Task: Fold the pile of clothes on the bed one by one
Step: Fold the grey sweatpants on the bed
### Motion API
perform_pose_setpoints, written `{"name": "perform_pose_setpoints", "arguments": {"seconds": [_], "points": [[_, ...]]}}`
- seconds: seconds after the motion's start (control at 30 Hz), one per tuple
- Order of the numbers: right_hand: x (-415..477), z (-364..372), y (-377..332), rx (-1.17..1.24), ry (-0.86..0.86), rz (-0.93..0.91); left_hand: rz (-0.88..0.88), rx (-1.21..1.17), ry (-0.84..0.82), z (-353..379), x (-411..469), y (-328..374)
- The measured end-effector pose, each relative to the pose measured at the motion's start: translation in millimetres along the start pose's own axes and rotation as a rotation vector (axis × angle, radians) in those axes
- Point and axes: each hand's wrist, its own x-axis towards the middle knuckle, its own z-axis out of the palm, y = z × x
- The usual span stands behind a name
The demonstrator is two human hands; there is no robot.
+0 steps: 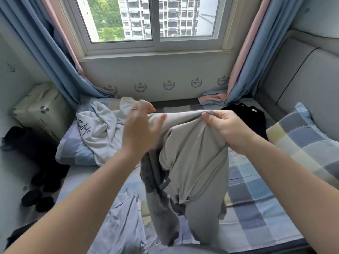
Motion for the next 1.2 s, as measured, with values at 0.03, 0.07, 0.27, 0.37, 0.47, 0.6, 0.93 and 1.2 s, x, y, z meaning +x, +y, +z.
{"name": "perform_pose_setpoints", "arguments": {"seconds": [0.03,0.07,0.27,0.37,0.47,0.6,0.93,1.2], "points": [[0,-2,-4,0.053,0.021,0.026,0.032,-0.058,-0.151,4,-11,9],[1,-3,-6,0.097,0.038,0.051,0.018,-0.1,-0.349,9,-21,17],[4,-11,-5,0.279,0.156,0.099,-0.122,-0.206,-0.645,38,-38,15],[7,-25,4,0.297,0.247,0.095,-0.049,-0.191,-0.494,35,-23,12],[8,-31,21,0.122,0.379,0.048,-0.065,-0.166,-0.422,28,-4,15],[-15,-6,35,-0.244,0.381,-0.163,-0.448,-0.495,-0.322,22,17,23],[-25,60,65,-0.21,-0.04,-0.041,-0.941,-0.81,-0.315,11,28,25],[-5,12,17,0.19,-0.038,0.128,-0.818,-0.735,-0.605,-11,0,0]]}}
